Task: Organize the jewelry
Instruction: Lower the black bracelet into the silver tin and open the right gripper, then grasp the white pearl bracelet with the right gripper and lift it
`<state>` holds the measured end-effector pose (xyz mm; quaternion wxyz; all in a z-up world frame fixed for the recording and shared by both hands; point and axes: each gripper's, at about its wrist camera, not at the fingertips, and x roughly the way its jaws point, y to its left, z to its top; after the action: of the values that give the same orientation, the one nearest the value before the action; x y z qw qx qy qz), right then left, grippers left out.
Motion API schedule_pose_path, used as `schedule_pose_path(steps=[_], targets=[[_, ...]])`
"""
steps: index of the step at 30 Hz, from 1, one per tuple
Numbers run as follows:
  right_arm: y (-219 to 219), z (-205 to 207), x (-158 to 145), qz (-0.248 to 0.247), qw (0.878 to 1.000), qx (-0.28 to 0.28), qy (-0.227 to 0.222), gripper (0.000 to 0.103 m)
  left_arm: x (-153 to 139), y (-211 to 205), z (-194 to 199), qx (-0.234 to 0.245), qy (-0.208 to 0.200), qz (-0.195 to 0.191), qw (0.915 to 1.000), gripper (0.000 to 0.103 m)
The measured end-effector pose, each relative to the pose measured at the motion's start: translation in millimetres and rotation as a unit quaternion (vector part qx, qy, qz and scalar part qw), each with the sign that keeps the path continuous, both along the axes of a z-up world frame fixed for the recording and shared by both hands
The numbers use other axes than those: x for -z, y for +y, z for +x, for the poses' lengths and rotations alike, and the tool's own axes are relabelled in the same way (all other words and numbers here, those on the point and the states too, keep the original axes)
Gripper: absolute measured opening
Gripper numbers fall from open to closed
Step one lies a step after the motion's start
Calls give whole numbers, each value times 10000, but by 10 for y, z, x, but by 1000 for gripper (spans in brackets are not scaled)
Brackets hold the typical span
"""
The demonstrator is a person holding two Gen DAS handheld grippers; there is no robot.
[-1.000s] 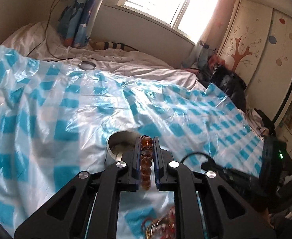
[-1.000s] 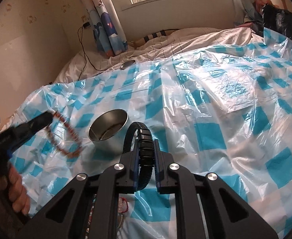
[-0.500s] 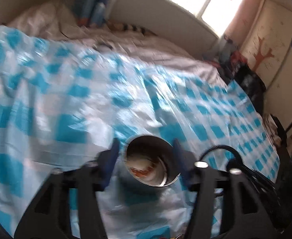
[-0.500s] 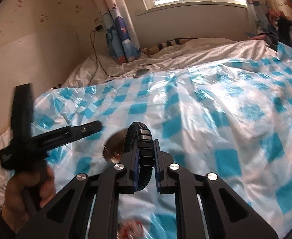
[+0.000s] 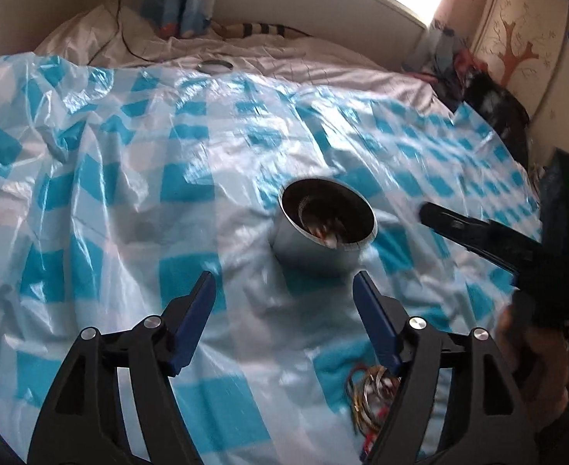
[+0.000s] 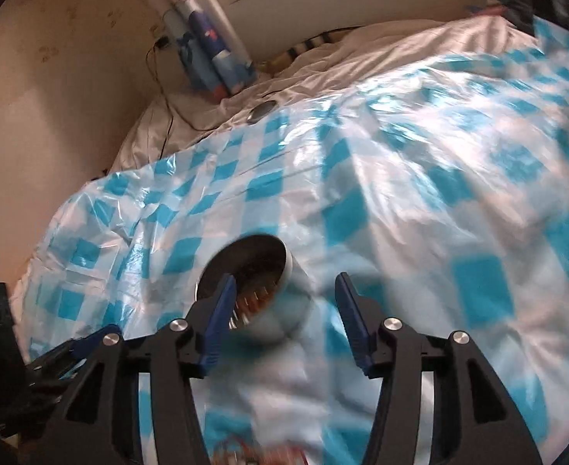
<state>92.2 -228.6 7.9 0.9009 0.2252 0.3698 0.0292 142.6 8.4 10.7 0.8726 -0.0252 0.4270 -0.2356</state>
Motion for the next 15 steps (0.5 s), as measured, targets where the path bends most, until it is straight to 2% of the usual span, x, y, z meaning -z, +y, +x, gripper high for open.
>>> schedule_pose_path(steps=[4, 7, 9, 10, 13, 15], targets=[[55, -525, 78, -157, 9993, -285, 189, 53, 79, -76, -245, 171, 122, 1, 9998, 74], [106, -702, 158, -140, 9984, -411, 355, 53, 189, -134, -390, 292, 330, -37, 9990, 74], [186, -694, 144, -250, 9978, -528, 307, 53, 244, -180, -496, 322, 364, 3, 9988, 74], [215, -654, 196, -231, 9971, -582, 426, 53, 263, -183, -523, 312, 376, 7, 9988, 75], [272, -519, 351, 101, 9940, -789, 748, 53, 303, -121, -591, 163, 432, -54, 9989, 78], [348, -451, 398, -143, 9926, -840, 864, 53, 307, -30, -581, -2, 454, -128, 9989, 80]])
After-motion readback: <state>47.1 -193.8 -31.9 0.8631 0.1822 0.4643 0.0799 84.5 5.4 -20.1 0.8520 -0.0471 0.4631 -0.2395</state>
